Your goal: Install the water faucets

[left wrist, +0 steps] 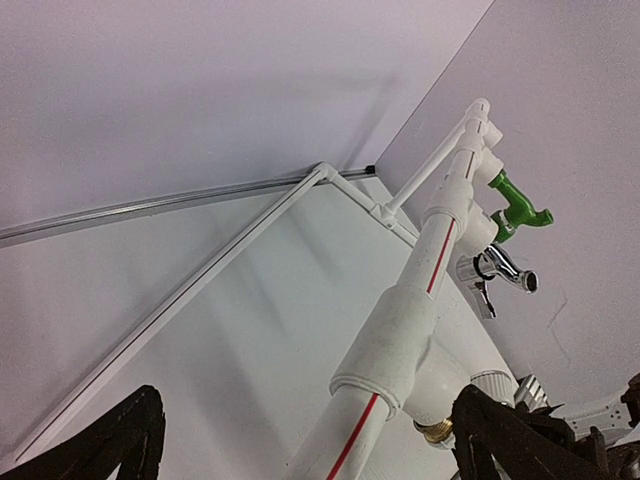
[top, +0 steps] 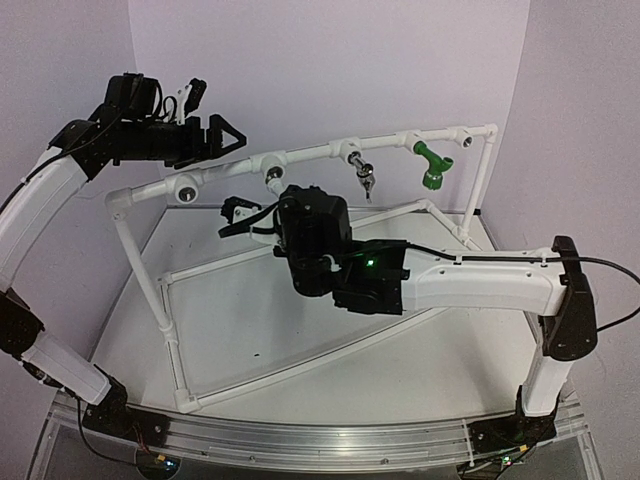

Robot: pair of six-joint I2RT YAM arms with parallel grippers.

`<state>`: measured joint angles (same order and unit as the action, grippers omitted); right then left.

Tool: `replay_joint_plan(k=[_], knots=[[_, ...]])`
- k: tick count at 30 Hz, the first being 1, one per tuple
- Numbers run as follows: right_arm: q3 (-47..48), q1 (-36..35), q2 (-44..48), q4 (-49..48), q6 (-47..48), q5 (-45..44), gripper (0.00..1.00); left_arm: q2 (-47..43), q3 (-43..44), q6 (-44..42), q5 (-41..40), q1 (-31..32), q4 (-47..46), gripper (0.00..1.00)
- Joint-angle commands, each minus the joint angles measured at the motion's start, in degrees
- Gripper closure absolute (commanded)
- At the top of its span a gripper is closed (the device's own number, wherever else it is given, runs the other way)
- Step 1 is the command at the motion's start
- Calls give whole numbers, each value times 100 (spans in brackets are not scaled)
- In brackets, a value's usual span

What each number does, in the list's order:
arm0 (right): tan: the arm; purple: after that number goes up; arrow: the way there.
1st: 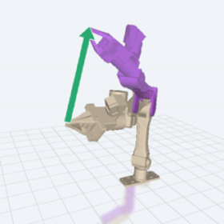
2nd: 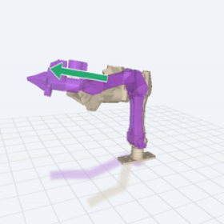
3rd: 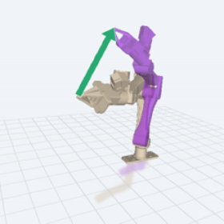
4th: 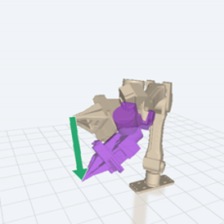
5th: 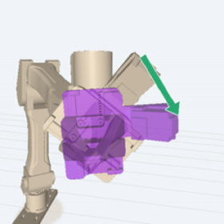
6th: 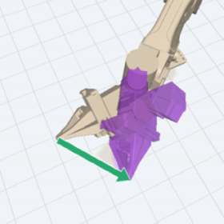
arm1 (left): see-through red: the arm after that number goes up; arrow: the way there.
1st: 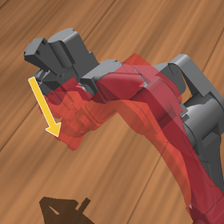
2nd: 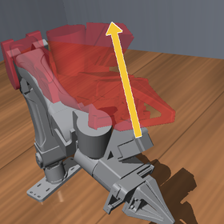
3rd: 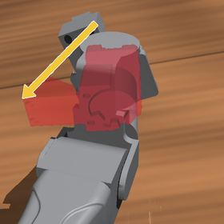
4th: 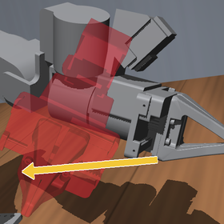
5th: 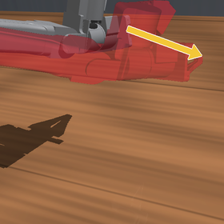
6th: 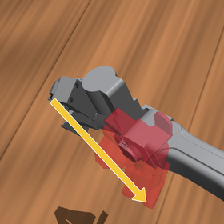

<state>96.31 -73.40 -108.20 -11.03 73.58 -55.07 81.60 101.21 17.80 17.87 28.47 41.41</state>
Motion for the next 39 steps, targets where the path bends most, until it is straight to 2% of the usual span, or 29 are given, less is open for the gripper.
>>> replay_joint_plan(k=[1,10,30,39], knots=[[229,65,153,-152,-123,-139,100,-148,48,-90,50,10,-242,0],[389,62,177,-137,-93,-199,100,-152,19,-69,65,10,-316,0],[19,192,316,-111,-223,-250,100,-101,122,-93,72,10,-300,0],[429,202,184,-100,-265,-285,100,-65,94,-72,90,10,-370,0]])
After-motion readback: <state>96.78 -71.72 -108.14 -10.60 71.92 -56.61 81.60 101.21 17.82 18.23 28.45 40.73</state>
